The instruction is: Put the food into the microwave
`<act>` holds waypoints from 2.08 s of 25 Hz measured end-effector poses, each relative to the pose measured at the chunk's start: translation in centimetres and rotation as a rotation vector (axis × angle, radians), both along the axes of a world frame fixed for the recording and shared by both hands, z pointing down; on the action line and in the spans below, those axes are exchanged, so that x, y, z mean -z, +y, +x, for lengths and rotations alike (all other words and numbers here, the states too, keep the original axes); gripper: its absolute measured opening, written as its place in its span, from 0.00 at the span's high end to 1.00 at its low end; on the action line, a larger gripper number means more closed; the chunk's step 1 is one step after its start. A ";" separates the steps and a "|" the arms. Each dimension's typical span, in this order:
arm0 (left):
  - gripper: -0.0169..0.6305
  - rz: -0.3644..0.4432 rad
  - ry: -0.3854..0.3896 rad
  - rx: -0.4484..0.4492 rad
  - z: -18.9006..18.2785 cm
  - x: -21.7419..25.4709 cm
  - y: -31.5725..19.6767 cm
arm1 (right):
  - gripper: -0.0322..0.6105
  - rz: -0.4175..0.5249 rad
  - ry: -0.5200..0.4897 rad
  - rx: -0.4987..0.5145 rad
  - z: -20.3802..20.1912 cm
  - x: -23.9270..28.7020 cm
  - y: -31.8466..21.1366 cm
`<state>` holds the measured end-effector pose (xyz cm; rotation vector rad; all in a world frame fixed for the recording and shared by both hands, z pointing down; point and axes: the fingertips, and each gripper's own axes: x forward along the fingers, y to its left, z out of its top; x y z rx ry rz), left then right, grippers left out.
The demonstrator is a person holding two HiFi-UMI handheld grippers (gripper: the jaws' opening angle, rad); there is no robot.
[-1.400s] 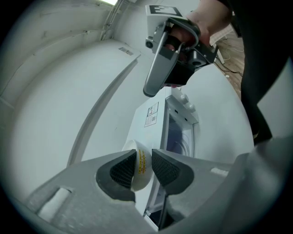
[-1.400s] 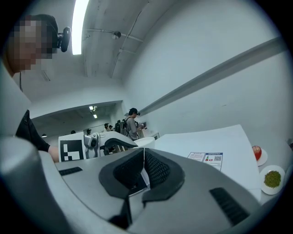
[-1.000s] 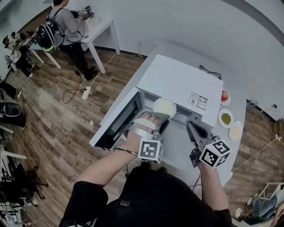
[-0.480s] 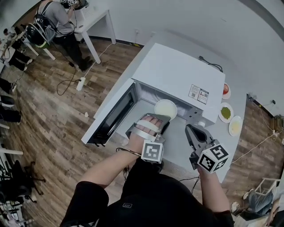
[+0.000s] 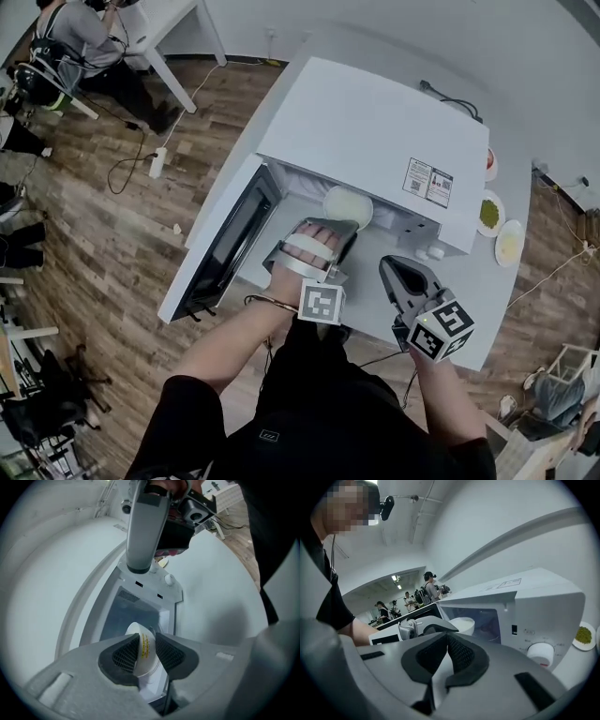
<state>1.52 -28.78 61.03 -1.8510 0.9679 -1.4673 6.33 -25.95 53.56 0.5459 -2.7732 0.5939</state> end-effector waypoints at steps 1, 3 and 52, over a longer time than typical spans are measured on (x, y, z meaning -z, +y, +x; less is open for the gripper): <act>0.80 0.002 -0.007 -0.002 -0.2 -0.4 -0.5 | 0.93 -0.003 -0.011 -0.002 -0.2 -0.3 -0.1; 0.80 -0.009 -0.008 -0.002 -0.6 -1.4 -1.5 | 0.93 -0.011 -0.026 -0.013 -0.6 -1.0 -0.4; 0.59 -0.176 0.294 0.303 -2.7 -0.9 1.0 | 0.93 -0.074 -0.146 -0.167 7.6 2.1 5.5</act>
